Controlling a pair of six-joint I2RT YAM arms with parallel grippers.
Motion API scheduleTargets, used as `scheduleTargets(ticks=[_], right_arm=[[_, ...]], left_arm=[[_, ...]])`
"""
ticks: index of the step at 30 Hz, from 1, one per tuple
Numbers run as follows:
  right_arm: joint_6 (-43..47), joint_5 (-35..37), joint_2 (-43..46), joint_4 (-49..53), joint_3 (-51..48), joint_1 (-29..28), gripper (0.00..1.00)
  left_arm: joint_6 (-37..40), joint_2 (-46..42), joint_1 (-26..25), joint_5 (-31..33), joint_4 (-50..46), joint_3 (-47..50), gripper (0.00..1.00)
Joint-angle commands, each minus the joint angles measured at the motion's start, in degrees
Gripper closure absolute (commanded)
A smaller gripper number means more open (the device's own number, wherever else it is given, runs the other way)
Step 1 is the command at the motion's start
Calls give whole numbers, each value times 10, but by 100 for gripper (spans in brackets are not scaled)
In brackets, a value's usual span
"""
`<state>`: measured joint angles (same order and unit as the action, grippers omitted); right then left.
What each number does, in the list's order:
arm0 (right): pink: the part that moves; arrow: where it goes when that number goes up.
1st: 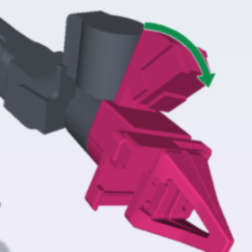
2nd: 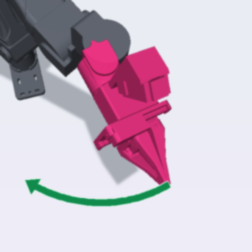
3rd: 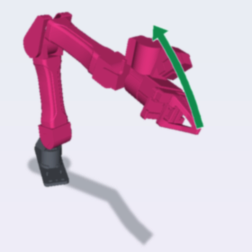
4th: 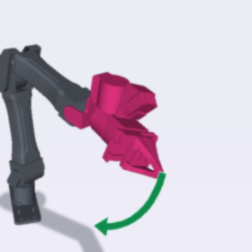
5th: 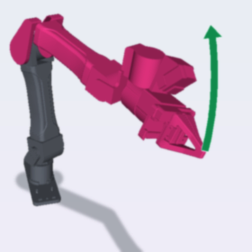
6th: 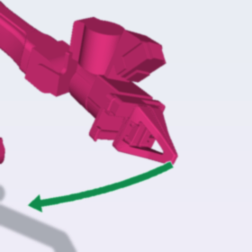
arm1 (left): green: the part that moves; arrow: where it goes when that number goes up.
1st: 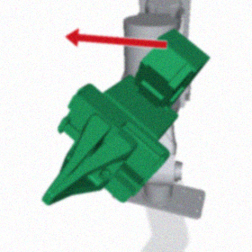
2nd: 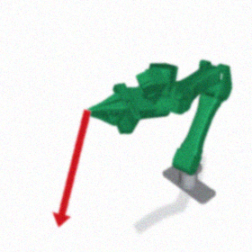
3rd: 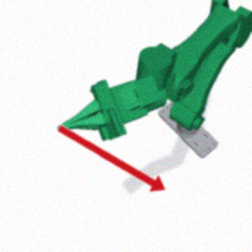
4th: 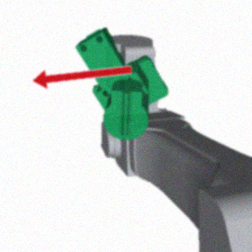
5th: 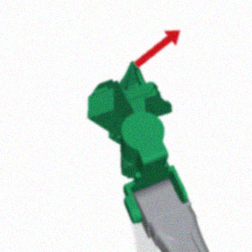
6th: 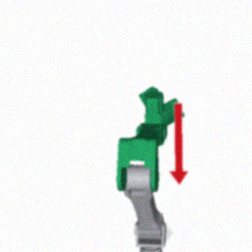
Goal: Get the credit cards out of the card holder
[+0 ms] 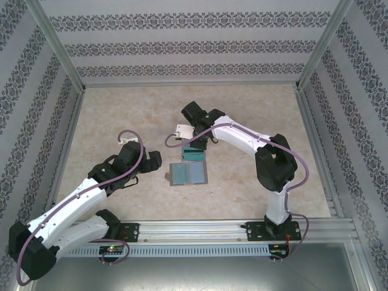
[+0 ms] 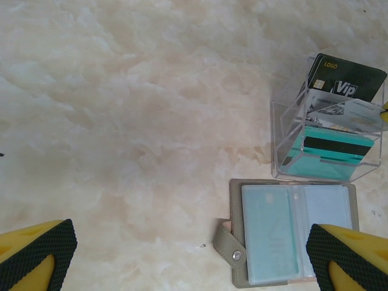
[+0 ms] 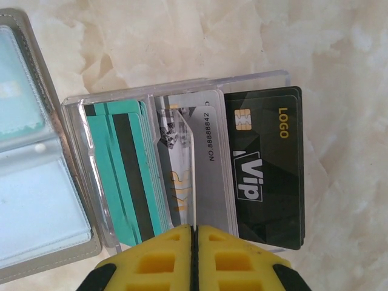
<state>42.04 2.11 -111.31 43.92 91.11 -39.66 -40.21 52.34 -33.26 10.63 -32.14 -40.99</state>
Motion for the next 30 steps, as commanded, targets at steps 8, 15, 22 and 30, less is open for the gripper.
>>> scheduleTargets(ticks=[8,15,22,30], right_arm=[[-42,24,-4,-29,22,1,76],[-122,25,35,-61,2,16,76],[-310,3,119,-166,-65,48,88],[-565,-216,154,-220,-116,138,100]], left_arm=[[3,-7,7,-20,0,8,0],[3,0,8,-27,6,8,0],[0,10,8,-36,18,12,0],[-2,24,8,-50,34,12,0]])
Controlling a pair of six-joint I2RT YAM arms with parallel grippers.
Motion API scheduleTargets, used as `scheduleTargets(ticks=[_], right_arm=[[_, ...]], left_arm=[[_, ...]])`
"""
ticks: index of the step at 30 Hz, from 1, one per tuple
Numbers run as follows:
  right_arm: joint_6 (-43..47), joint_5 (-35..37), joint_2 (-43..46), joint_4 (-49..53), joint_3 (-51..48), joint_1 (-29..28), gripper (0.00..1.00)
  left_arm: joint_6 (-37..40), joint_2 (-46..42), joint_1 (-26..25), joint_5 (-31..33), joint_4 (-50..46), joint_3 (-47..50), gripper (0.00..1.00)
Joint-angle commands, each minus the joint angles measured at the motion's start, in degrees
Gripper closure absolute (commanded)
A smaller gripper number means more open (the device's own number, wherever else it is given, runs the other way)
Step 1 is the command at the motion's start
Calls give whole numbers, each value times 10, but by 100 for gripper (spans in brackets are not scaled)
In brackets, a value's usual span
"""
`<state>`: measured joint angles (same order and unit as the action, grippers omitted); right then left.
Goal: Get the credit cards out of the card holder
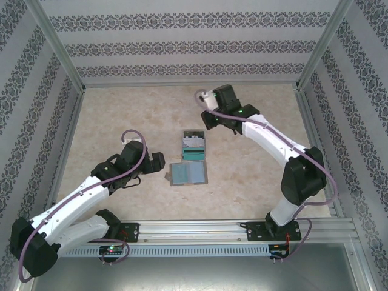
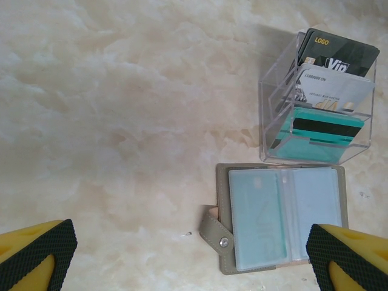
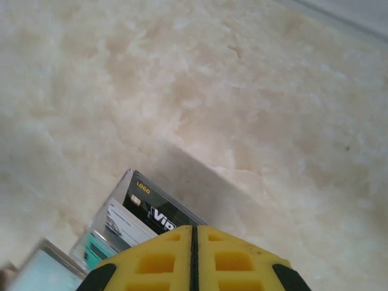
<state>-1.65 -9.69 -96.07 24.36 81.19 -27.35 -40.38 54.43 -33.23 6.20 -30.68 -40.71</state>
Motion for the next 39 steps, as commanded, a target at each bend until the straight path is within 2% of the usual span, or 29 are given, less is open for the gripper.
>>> scheduleTargets(ticks=[1,6,11,16,24,30,39], right_arm=[[-132,-98,0,-10,-11,14,100],[-183,-118,-2,35,-9,12,100],[-243,-68,16,54,-50,-2,100],[-300,-47,34,60,-118,-34,100],[-399,-14,48,10,-237,-101,100],[-439,3,18,-15,-264,-141,100],[-449,64,11,9,-276,-145,100]], left_arm=[[0,4,7,-8,21,9,0],[-5,16,8,-21,31,10,0],[-20,36,8,-69,60,13,1],[-32,87,8,-130,94,10,12],[-36,163,15,-197,122,-1,39],[-28,216,16,-239,134,-14,48],[-19,255,17,-266,137,-27,54]])
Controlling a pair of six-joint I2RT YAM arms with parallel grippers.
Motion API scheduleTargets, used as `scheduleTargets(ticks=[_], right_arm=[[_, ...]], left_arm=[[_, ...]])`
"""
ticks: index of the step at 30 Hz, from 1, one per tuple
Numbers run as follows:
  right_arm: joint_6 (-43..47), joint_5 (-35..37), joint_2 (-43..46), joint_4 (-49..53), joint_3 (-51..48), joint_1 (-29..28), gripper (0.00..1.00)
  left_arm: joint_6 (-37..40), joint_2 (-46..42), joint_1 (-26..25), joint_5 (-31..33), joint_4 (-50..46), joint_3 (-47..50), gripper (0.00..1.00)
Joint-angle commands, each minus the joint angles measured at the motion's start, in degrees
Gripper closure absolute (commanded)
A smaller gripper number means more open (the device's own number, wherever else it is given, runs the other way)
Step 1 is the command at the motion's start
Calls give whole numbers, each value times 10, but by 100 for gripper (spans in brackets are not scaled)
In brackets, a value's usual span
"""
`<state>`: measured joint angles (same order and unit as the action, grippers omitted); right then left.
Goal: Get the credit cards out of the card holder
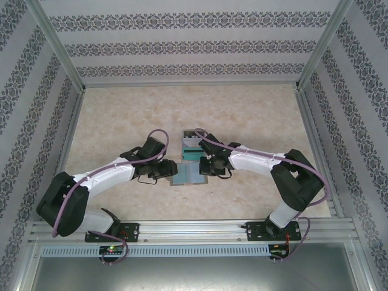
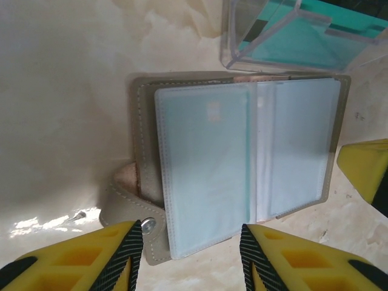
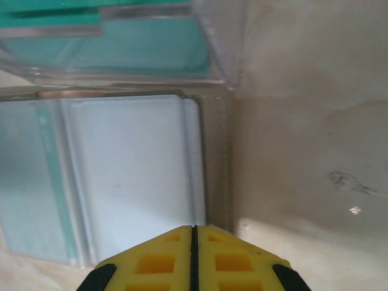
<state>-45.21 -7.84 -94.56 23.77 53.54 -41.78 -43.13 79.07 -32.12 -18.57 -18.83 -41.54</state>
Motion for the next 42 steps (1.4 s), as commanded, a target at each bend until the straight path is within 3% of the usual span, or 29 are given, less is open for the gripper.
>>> scheduleTargets(ticks=[1,4,14,42], right_arm=[[-12,49,-3,19,2,0,100],[-18,70,1,33,7,-1,100],[-9,28,-12,10,6,-1,100],[-17,8,-54,-2,2,-2,100]], left_arm=[[10,11,7,-20,19,-18,54],[12,16,7,-19,20,-21,54],[13,29,6,-21,24,-23,55],[16,103,6,-58,71,-31,62]])
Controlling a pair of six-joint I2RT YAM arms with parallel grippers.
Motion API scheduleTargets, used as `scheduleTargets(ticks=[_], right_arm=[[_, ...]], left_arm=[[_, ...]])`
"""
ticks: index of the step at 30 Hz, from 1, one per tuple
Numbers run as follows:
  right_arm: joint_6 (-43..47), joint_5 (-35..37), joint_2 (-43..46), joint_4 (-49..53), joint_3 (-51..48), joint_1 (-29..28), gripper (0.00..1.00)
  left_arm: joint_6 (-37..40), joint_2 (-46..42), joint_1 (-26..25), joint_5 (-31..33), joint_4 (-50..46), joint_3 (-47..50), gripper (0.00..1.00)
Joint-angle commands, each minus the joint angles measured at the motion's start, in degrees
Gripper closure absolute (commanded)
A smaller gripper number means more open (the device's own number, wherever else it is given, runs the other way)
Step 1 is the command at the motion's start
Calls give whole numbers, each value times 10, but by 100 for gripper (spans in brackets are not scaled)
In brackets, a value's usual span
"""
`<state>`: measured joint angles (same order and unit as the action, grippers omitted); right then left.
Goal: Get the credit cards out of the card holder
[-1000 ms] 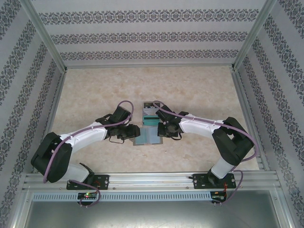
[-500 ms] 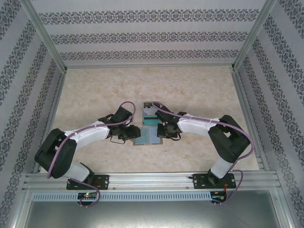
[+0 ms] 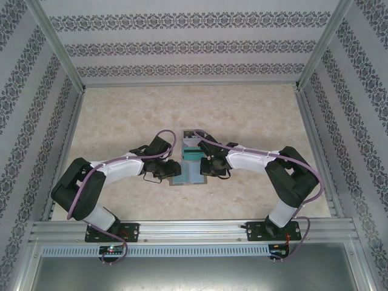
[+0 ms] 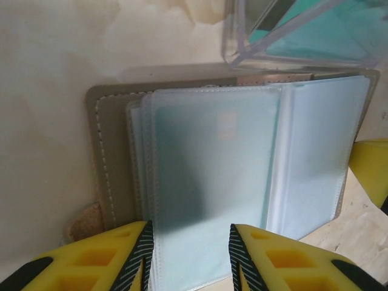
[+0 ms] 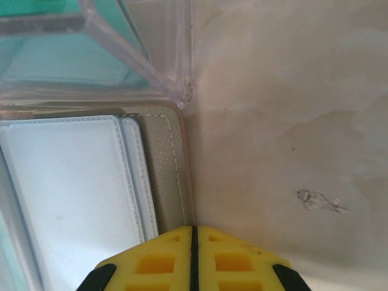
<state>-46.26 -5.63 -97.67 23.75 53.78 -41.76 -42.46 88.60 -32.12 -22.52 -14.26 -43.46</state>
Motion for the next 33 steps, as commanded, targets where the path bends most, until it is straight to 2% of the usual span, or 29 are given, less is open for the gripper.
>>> scheduleTargets(ticks=[1,5,10,11,15,20,26,33], right_arm=[[-9,-13,-23,-2,-1,-2,100],[-11,-16,-26,-2,0,-2,100],[-14,-17,-24,-6,-4,-2,100],[-14,-17,-24,-5,-5,-2,100],[-13,-17,-26,-5,-2,-2,100],[-12,-18,-30,-5,0,-2,100],[-13,-17,-30,-5,0,-1,100],[-13,-17,-29,-6,1,0,100]], left_arm=[[9,9,5,-24,29,-13,62],[12,20,5,-40,31,-20,62],[17,16,5,-50,34,-27,55],[17,16,6,-50,32,-29,53],[23,12,5,-52,22,-37,24],[26,13,4,-68,27,-41,18],[35,9,-1,-83,32,-45,18],[39,24,-7,-127,59,-60,28]])
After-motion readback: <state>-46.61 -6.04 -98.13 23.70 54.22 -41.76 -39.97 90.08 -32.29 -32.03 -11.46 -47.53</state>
